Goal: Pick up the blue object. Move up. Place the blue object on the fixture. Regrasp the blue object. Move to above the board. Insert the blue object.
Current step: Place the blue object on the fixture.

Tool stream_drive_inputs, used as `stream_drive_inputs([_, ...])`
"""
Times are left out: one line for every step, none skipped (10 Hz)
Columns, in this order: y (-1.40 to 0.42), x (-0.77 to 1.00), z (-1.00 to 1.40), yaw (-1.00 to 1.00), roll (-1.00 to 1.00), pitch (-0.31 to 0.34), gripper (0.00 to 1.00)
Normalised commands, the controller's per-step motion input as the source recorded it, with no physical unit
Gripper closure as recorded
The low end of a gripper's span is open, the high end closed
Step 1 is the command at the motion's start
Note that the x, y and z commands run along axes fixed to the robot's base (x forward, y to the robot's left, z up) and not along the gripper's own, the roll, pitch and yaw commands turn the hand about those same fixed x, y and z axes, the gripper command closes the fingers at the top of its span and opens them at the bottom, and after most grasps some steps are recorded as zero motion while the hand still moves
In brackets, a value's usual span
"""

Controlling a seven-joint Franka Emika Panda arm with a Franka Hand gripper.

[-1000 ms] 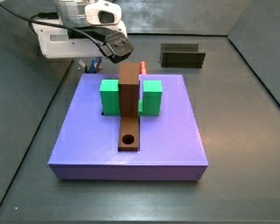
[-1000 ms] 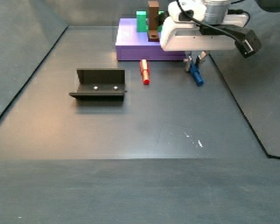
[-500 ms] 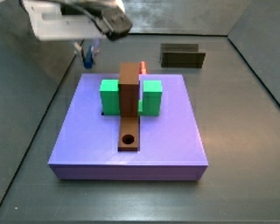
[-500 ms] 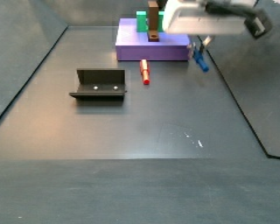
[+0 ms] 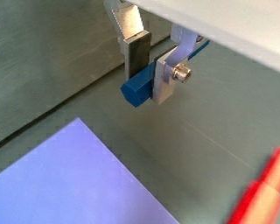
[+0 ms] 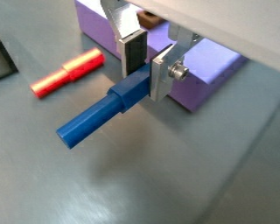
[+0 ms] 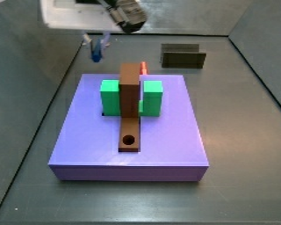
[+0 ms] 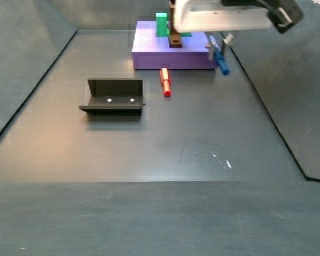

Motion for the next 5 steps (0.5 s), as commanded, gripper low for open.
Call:
stream_drive_inputs([0.10,0.55,0.10,-0.11,-1.00,-0.006,1.00])
stream_drive_inputs([0.18,0.55,0.05,-0.04,-1.00,-0.174,1.00])
stream_drive_inputs([0.20,0.54,0.05,-0.03,-1.00,-0.186,1.00])
stream_drive_inputs([0.27,0.51,0.05,0.00,-1.00,-0.191,1.00])
stream_drive_inputs([0.32,0.44,0.08,0.00,-1.00,-0.140,1.00])
